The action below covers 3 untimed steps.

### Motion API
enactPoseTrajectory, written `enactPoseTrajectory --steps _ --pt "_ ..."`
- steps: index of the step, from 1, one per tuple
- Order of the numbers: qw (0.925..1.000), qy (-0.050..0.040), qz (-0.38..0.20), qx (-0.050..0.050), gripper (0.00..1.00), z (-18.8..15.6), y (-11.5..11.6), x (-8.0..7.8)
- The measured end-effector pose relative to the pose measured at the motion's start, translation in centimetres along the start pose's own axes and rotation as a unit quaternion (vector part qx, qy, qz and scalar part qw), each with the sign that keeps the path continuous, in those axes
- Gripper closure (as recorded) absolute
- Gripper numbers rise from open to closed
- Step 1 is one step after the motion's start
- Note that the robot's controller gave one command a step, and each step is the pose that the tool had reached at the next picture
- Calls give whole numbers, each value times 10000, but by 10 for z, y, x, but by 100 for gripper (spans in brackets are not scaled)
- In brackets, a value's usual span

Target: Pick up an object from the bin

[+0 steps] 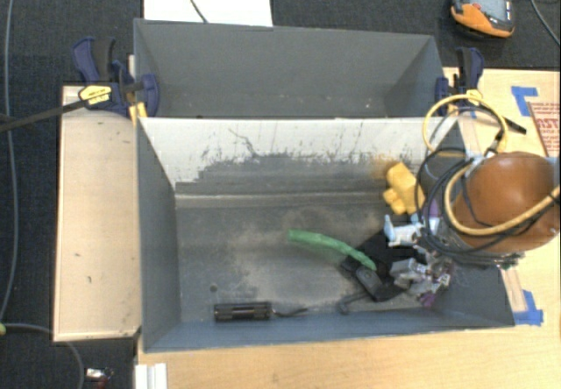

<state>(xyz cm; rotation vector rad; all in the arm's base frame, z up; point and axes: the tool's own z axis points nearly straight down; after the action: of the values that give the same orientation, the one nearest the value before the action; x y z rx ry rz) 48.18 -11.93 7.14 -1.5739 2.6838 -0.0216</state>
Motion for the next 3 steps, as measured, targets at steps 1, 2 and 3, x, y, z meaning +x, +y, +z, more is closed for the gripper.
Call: enactPoseTrajectory --steps 1,2,3 --pt "10000 0 6 -1 100 0 0 0" --pt "10000 -11 23 2 100 -11 0 -1" --pt "10000 -13 34 -4 100 -22 0 -1"
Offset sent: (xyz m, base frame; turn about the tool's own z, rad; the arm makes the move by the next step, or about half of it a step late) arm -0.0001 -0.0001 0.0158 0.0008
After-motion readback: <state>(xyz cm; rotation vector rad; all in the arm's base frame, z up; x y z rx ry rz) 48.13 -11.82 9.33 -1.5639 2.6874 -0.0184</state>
